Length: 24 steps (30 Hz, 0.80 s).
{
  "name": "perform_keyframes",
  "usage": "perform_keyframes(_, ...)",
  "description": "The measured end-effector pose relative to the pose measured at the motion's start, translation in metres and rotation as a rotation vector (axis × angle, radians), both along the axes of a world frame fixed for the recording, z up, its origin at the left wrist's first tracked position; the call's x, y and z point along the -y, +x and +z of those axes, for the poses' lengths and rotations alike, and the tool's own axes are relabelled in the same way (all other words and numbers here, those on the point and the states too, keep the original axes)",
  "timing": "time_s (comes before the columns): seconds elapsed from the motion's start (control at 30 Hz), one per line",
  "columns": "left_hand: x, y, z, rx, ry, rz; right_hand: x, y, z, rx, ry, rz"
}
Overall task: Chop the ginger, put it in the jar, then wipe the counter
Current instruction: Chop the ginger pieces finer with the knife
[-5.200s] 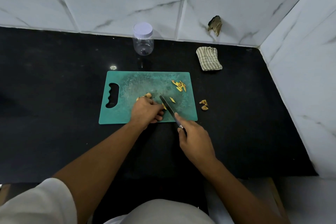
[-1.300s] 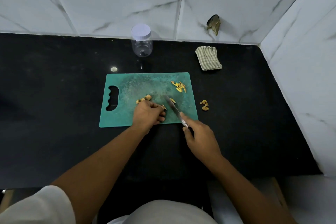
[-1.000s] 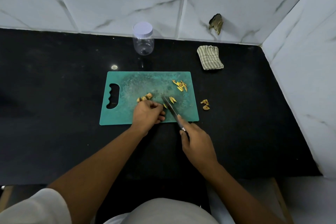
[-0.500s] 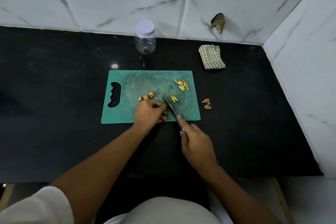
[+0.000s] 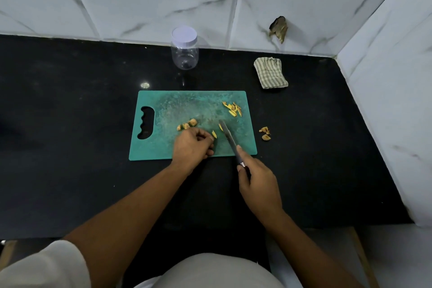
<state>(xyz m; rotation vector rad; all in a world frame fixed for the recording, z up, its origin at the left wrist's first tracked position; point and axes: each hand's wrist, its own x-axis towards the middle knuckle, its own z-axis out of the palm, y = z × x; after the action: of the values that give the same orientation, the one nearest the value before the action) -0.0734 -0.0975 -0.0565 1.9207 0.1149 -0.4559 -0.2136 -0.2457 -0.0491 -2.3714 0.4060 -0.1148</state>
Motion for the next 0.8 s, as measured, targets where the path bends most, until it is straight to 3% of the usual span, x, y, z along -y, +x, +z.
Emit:
perform_keyframes(0.3,0.001,0.0,-0.006,0.249,0.233,-0.138,0.006,0.009,0.006,0.032,-0.083,0.003)
perform_keyframes(0.5,0.0,-0.001,-0.008,0.251,0.243,-0.138,0.017,0.019,0.005,-0.113,-0.203,0.035)
perform_keyframes(0.8,0.002,0.0,-0.005,0.247,0.253,-0.157,0.022,0.021,0.007,-0.14,-0.2,0.038)
